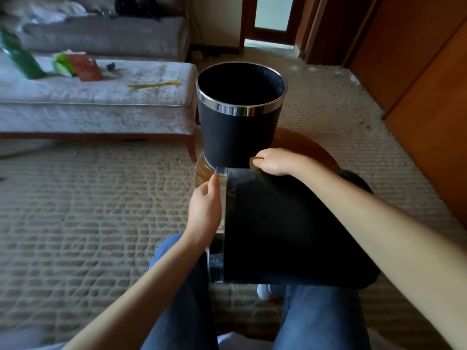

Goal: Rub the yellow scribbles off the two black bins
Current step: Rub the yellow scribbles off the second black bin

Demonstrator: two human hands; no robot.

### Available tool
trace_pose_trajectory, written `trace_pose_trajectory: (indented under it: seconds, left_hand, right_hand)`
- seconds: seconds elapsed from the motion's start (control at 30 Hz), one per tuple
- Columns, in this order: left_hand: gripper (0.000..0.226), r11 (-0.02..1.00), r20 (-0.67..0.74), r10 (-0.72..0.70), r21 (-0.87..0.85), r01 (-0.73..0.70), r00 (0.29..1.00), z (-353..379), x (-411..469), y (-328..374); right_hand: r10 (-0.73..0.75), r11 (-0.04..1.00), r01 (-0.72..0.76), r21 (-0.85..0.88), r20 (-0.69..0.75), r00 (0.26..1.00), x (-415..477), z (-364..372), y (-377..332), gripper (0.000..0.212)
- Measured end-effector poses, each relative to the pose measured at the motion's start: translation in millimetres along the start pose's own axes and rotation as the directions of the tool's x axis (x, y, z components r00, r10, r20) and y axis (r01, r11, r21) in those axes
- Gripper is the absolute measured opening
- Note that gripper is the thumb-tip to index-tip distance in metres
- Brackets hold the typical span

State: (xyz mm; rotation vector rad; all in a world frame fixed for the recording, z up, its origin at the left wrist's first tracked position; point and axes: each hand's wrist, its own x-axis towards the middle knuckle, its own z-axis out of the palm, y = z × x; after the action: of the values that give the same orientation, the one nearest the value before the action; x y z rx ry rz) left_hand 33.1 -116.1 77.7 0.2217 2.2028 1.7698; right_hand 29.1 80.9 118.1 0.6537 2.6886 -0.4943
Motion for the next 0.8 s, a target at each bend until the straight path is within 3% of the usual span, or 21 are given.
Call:
trace_pose_trajectory:
  seconds: [0.1, 0.2, 0.3, 0.37, 0.43, 0.5, 0.6, 0.7, 0.8]
  left_hand:
    - [0.038, 1.0, -0.008, 0.006, -0.003, -0.006, 1.0, 2, 4, 0]
    - [0.042, 0.999, 0.013, -0.007, -0.045, 0.008, 1.0, 3, 8, -1]
    - [0.048, 0.988, 0.059, -0.057, -0.143, 0.065, 0.997, 1, 13, -4]
    - [0.048, 0.984, 0.086, -0.054, -0.163, 0.067, 0.995, -1, 11, -10]
    - [0.052, 0.981, 0.07, -0.004, -0.194, 0.017, 0.998, -1, 5, -13]
    - [0.047, 0.978, 0.041, 0.025, -0.21, -0.015, 0.999, -1, -2, -15]
    - [0.049, 0.981, 0.068, 0.028, -0.195, -0.014, 0.997, -2, -6, -17]
    - [0.057, 0.989, 0.067, 0.004, -0.146, 0.006, 0.998, -4, -3, -19]
    - [0.053, 0.995, 0.05, -0.029, -0.092, 0.033, 0.998, 0, 7, -12]
  right_hand:
    - [-0.2, 0.973, 0.218, 0.081, -0.183, 0.962, -41, 19, -6, 0.043]
    - [-0.497, 0.865, 0.482, -0.139, -0.366, 0.787, -105, 56, -10, 0.05]
    - [-0.71, 0.702, 0.593, -0.395, -0.316, 0.63, -139, 90, -6, 0.053]
    - [-0.747, 0.662, 0.628, -0.409, -0.299, 0.593, -140, 92, -4, 0.055]
    - [-0.703, 0.711, 0.625, -0.322, -0.344, 0.623, -125, 79, -11, 0.055]
    - [-0.566, 0.822, 0.544, -0.168, -0.331, 0.755, -102, 57, -26, 0.054]
    - [-0.281, 0.959, 0.285, 0.011, -0.13, 0.951, -42, 29, -41, 0.045]
    - [-0.103, 0.989, 0.104, 0.102, -0.011, 0.995, 2, 17, -52, 0.036]
    - [-0.137, 0.982, 0.148, 0.116, -0.098, 0.986, -2, 21, -51, 0.018]
